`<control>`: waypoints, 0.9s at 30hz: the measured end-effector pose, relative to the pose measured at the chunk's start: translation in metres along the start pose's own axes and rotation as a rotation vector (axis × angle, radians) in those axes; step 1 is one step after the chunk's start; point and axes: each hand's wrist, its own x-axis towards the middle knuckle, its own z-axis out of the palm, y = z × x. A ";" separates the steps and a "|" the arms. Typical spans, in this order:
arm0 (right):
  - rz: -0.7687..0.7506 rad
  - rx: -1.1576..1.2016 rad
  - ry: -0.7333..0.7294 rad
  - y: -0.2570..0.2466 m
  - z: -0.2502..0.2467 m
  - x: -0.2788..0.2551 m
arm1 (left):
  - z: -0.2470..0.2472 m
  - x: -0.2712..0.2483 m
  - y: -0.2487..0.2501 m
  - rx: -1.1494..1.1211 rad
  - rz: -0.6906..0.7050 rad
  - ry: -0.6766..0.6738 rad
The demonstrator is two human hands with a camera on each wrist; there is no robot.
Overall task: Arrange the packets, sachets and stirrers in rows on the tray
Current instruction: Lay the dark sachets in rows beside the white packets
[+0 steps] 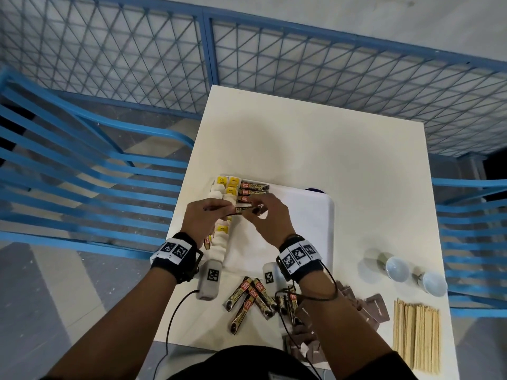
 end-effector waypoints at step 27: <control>0.148 -0.444 0.114 0.043 0.041 0.026 | -0.033 0.036 -0.019 -0.089 -0.094 -0.131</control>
